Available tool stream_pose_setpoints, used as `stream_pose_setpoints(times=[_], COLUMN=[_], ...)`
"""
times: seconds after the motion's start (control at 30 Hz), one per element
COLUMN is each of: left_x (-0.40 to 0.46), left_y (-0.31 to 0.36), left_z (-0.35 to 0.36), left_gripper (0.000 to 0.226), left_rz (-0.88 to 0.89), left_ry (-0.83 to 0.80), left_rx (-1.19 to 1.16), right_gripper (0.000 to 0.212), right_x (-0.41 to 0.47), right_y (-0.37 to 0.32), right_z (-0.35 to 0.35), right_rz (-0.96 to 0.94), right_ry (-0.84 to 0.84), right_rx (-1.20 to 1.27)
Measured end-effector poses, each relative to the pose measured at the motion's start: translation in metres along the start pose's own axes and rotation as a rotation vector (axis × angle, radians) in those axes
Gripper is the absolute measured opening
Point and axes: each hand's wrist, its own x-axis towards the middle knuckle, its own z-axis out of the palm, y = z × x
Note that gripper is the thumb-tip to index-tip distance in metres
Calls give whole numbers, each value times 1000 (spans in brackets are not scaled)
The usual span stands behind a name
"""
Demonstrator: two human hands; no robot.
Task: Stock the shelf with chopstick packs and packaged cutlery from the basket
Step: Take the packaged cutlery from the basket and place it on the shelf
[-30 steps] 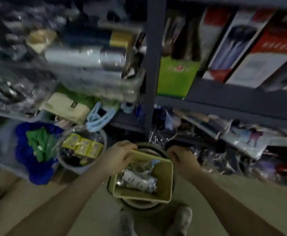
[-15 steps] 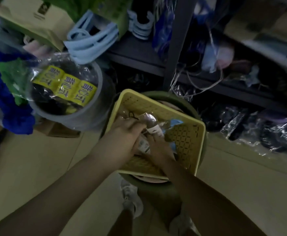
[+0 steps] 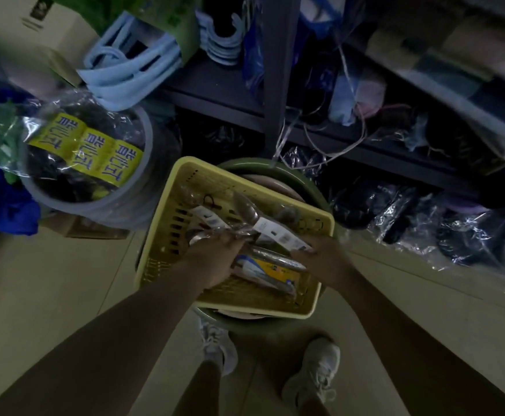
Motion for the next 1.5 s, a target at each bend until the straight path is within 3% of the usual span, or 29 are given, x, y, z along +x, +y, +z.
stream_pose_setpoints(times=[0.07, 0.17, 0.3, 0.53, 0.63, 0.73, 0.9, 1.03, 1.17, 1.33, 1.5], left_x=[6, 15, 25, 2, -24, -53, -140, -187, -225, -273, -294], left_y=[11, 19, 23, 22, 27, 36, 98, 173, 258, 353, 426], left_z=[-1, 2, -2, -21, -64, -104, -183, -235, -288, -353, -418], left_gripper=[70, 74, 56, 25, 30, 28, 20, 18, 32, 31, 24], left_rz=[99, 100, 122, 81, 108, 81, 248, 396, 567, 788, 854], left_ry=[-55, -112, -47, -88, 47, 66, -33, -61, -80, 133, 222], left_rx=[88, 210, 319, 57, 49, -328, -947, -1207, -1335, -1372, -1450], right_gripper=[25, 32, 40, 40, 44, 39, 25, 25, 23, 29, 7], right_x=[-3, -9, -13, -33, -59, -98, -188, -281, -376, -470, -508], right_y=[0, 2, 5, 8, 0, -16, -42, -56, -45, -32, -30], right_z=[0, -3, -19, -37, -53, -81, -153, -221, -285, -366, -448], right_rz=[-27, -43, -92, -125, -120, -117, -178, -269, -310, -339, -302], right_ry=[27, 43, 7, -29, 3, 79, 316, 474, 650, 920, 1087], right_rx=[12, -54, -100, -101, 27, 230, 367, 442, 444, 415, 674])
